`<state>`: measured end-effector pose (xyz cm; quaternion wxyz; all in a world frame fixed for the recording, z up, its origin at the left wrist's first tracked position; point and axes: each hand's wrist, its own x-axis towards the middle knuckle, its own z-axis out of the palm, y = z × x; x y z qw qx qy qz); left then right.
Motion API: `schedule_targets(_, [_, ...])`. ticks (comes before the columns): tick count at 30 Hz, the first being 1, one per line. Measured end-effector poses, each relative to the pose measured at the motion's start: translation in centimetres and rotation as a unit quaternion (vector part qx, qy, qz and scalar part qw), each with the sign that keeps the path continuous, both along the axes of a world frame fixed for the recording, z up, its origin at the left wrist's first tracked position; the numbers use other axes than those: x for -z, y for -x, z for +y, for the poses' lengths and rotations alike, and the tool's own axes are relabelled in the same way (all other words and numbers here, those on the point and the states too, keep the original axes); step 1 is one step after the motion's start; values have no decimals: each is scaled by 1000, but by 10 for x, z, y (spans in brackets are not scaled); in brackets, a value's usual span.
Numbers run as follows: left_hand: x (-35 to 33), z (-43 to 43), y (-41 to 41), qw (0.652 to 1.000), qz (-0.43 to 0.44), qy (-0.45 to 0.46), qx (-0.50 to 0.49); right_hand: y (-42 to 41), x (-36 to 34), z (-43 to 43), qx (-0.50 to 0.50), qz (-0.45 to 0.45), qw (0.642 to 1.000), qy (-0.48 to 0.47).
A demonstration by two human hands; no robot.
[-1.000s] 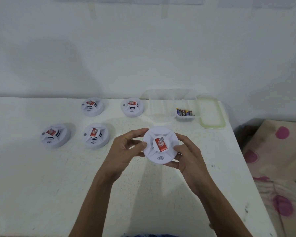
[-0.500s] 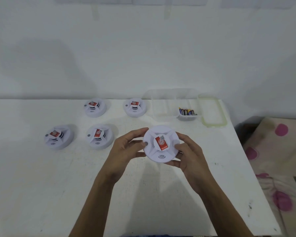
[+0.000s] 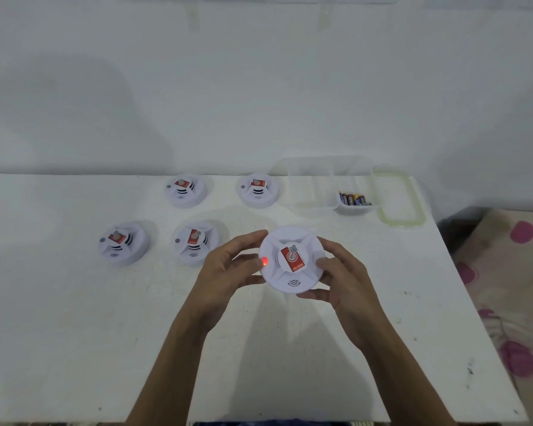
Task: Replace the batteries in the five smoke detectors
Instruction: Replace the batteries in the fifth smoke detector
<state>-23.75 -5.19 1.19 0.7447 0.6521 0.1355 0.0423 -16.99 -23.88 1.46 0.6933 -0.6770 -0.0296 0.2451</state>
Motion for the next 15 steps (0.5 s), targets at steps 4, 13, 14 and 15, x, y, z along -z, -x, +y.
schedule_targets(4, [1,6,2,1000,4,-3,1,3,0,5,5,5,1000,1])
schedule_targets(13, [0,16,6,1000,2,-3,1,10,-2,13,6,11,1000,-12])
schedule_targets(14, [0,16,6,1000,3,-4,1,10,-2,14,8,12,1000,-12])
schedule_targets(15, [0,17,6,1000,3,-4,1,10,-2,14,9,13,1000,-12])
